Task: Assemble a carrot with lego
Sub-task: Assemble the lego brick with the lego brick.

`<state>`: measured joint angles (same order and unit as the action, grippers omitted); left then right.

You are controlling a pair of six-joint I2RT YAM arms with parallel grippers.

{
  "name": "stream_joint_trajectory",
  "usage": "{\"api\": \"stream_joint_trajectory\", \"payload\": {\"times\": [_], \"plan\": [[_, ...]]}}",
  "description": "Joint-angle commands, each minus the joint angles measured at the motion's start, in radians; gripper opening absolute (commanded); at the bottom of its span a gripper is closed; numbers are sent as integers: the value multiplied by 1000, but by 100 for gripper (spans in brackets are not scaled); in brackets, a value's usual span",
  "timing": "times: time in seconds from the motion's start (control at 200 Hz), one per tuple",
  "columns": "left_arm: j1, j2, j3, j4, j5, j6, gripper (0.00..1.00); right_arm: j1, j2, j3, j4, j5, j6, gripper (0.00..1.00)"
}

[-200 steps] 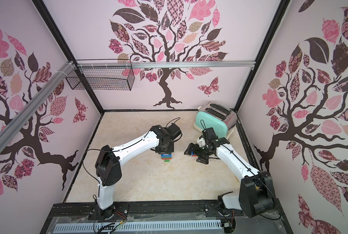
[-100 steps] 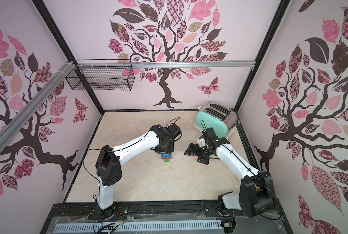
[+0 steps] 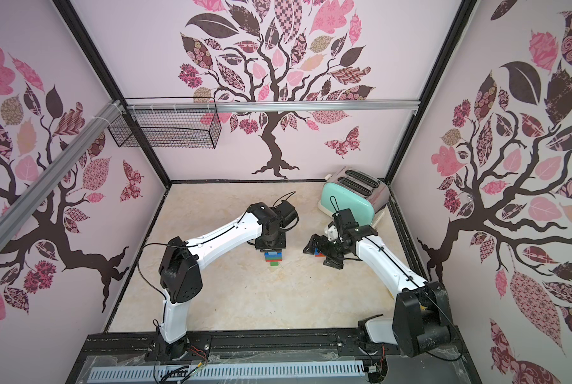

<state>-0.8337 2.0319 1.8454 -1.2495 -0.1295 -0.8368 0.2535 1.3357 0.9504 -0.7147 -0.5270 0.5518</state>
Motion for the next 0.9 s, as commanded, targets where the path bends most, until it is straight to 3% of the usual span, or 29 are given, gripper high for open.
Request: {"api": "stream_joint_trajectory", "payload": {"times": [0.0,0.47,0.895], "plan": [[13,84,-33,-36,-6,2,30,-5,6,41,-15,7,-9,100],[15,65,11,-61,-39,-3,47,-6,3,44,-16,9,-12,100],[16,17,43,-68,-65,-15,50,-7,0,50,-20,5,-12,99]]}}
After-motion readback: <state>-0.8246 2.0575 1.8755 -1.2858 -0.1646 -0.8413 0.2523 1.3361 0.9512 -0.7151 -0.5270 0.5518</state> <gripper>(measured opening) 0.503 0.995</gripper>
